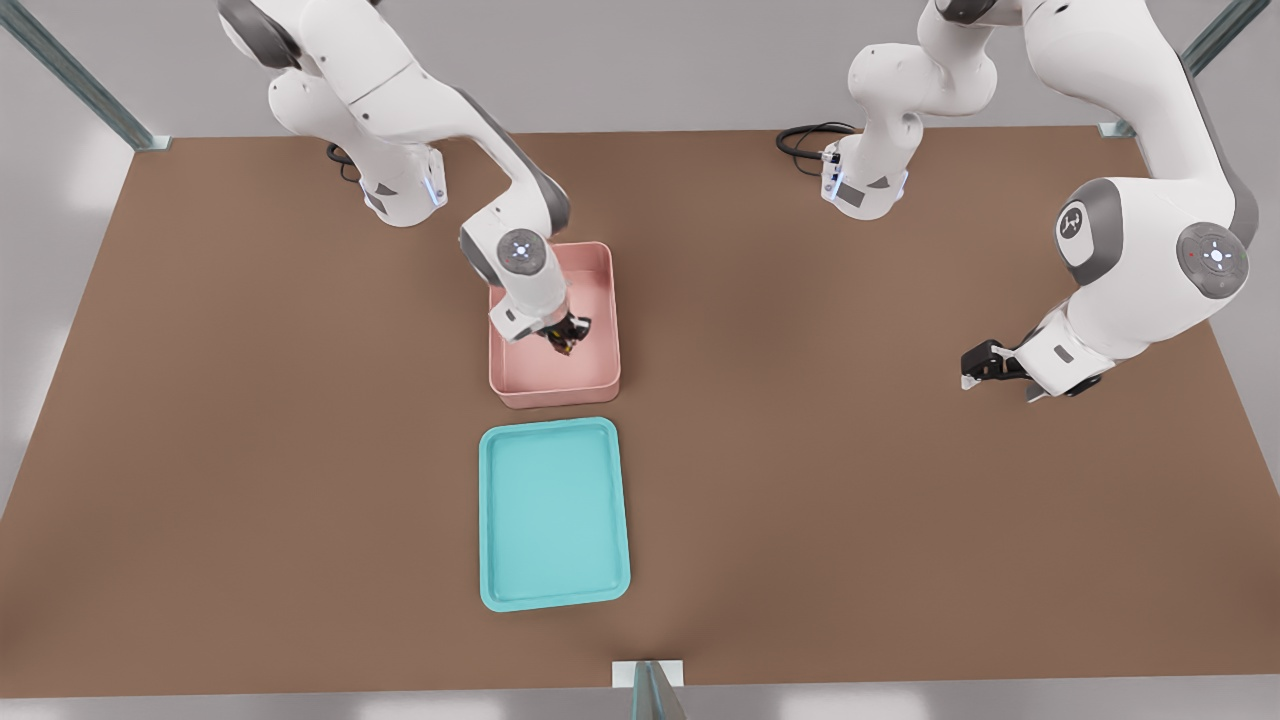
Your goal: The left arm remains still, and the right arm places the button from the box into the tray
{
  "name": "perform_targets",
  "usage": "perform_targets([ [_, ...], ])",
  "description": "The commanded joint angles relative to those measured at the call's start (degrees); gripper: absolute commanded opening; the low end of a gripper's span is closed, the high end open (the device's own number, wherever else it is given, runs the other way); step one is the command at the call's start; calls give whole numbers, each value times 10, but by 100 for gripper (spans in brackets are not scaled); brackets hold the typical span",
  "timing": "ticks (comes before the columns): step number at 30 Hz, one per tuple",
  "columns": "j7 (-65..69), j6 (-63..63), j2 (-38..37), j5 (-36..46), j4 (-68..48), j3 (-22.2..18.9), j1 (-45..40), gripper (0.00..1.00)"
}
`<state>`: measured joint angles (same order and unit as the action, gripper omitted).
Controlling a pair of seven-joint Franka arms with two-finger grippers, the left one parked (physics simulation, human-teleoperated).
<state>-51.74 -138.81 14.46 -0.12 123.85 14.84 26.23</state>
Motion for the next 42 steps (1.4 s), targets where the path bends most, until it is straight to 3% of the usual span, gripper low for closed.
perform_targets([
  [1,-59,85,-16,-7,-26,-1,-11,36],
  [5,-56,191,-1,-9,-171,0,-55,36],
  [10,-54,259,176,-56,-422,-5,-101,36],
  [15,-64,260,368,-76,-642,-23,-79,36],
  [16,-65,258,390,-76,-667,-49,-63,36],
  [22,-67,228,446,-75,-694,-49,-59,41],
  [23,-64,213,451,-75,-694,-52,-59,60],
  [24,-61,211,457,-76,-694,-55,-59,88],
  [25,-61,211,457,-76,-694,-56,-60,100],
  [27,-59,222,438,-76,-689,-58,-63,100],
  [29,-28,402,322,-68,-688,-54,-80,100],
  [30,47,428,273,-58,-661,-29,-123,100],
  [32,319,395,96,-16,-415,-53,-208,100],
  [33,481,387,-26,6,-267,-97,-242,100],
  [34,589,392,-81,5,-204,-158,-263,100],
  [42,577,399,-49,16,-253,-151,-264,100],
])
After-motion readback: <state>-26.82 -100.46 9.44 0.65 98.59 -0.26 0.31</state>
